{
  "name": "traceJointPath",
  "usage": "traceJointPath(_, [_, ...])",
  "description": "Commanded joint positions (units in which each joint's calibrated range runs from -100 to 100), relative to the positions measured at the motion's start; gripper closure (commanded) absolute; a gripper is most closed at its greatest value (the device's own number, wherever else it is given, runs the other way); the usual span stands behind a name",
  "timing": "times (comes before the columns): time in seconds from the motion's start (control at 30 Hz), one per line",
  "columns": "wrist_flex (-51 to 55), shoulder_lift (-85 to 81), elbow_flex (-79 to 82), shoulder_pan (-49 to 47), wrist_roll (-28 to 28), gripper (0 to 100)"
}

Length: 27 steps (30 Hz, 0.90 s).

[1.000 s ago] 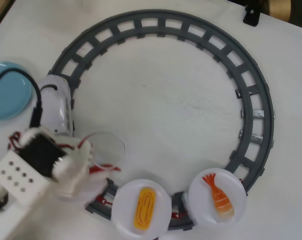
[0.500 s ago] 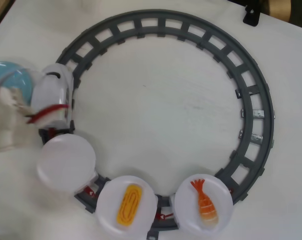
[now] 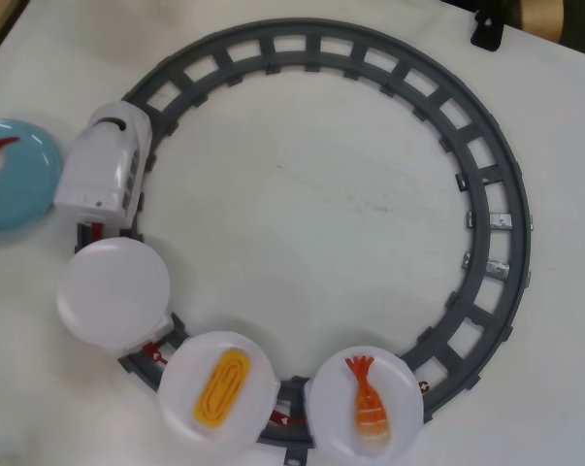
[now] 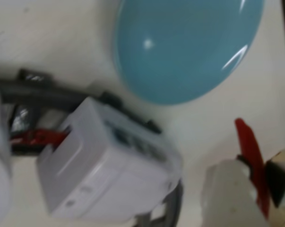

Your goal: Pick up the sushi from the Shinkansen and put it on the blue dish

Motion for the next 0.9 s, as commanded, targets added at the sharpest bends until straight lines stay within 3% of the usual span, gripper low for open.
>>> traceJointPath(0.0, [-3.6, 2.3, 0.1, -1.0, -0.9, 97])
traceJointPath(0.47, [-16.7, 18.3, -0.6, -2.0, -2.6, 97])
traceJointPath(0.87, [-20.1, 23.9, -6.0, -7.2, -4.5, 97])
